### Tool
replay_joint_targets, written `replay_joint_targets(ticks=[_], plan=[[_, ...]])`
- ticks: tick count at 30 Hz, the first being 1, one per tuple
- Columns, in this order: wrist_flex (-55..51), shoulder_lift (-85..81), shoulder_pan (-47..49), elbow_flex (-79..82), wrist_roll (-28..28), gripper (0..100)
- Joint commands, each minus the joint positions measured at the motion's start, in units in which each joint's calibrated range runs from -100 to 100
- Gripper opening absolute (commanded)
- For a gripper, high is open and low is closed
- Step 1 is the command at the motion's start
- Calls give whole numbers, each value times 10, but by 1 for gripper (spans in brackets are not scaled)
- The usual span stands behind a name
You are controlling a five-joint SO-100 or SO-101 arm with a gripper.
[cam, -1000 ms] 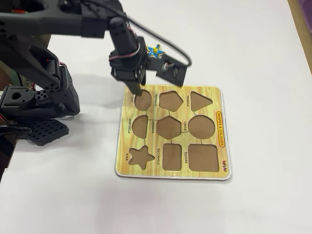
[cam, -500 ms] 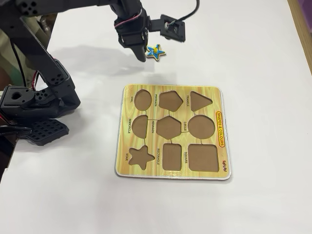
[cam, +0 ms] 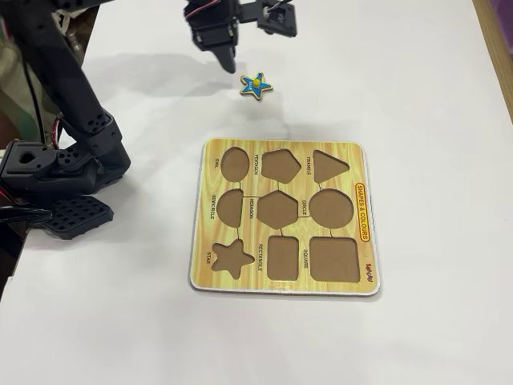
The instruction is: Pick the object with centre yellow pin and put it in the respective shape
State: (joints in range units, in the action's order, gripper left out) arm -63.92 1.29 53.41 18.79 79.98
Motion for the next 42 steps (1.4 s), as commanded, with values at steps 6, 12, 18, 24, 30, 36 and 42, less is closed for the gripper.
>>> replay_joint_targets(ticks=[6, 12, 18, 24, 30, 36, 42], plan=[[7, 70, -23, -90, -2, 11], [7, 77, -48, -88, -3, 11], [7, 77, -67, -86, -3, 11], [20, 78, -66, -88, -3, 11], [77, 94, -61, -80, -3, 11], [75, 107, -58, -80, -3, 10], [80, 108, -63, -62, -4, 10]])
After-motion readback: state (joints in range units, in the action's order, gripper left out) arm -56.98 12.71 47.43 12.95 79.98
